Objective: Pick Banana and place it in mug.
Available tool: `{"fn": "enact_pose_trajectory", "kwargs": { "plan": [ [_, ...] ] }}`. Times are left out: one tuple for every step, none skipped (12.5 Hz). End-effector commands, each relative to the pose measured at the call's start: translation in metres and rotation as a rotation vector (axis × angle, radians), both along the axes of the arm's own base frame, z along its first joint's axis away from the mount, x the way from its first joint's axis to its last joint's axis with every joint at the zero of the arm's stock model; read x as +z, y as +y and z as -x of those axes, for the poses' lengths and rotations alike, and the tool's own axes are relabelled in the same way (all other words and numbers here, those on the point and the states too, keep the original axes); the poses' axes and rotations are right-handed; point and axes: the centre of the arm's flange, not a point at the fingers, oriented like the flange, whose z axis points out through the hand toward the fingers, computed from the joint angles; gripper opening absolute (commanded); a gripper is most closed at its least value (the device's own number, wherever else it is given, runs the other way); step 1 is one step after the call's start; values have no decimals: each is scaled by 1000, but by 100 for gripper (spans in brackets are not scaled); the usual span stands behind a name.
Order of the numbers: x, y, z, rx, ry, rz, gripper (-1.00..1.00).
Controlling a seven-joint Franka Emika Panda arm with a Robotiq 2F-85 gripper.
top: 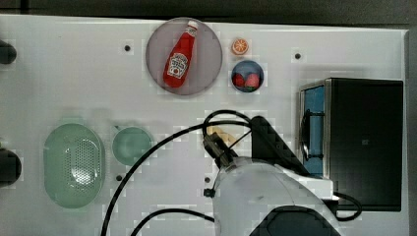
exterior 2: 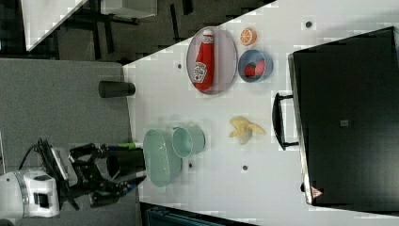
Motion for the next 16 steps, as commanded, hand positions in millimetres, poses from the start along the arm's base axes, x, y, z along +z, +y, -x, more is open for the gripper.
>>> {"fn": "enact_pose_trajectory", "kwargs": {
  "plan": [
    [-112,7,-30,106,124,7,100],
    [-138,8,-36,162,123,9,100],
    [-164,8,-40,209,124,10,100],
    [-190,9,-44,248,123,12,100],
    [-216,10,-48,280,116,15,100],
    [-240,10,-52,314,108,19,100],
    [-265,10,-54,352,104,22,100],
    [-290,10,-56,389,107,24,100],
    [-314,10,-55,409,112,25,100],
    [-340,11,-55,412,110,27,100],
    [-358,11,-56,413,102,31,100],
    [-378,11,-54,415,105,32,100],
    [-395,14,-54,422,109,32,100],
    [-410,18,-52,431,126,28,100],
    [-423,20,-49,435,144,24,100],
    [-432,22,-50,441,137,25,100]
  ]
}}
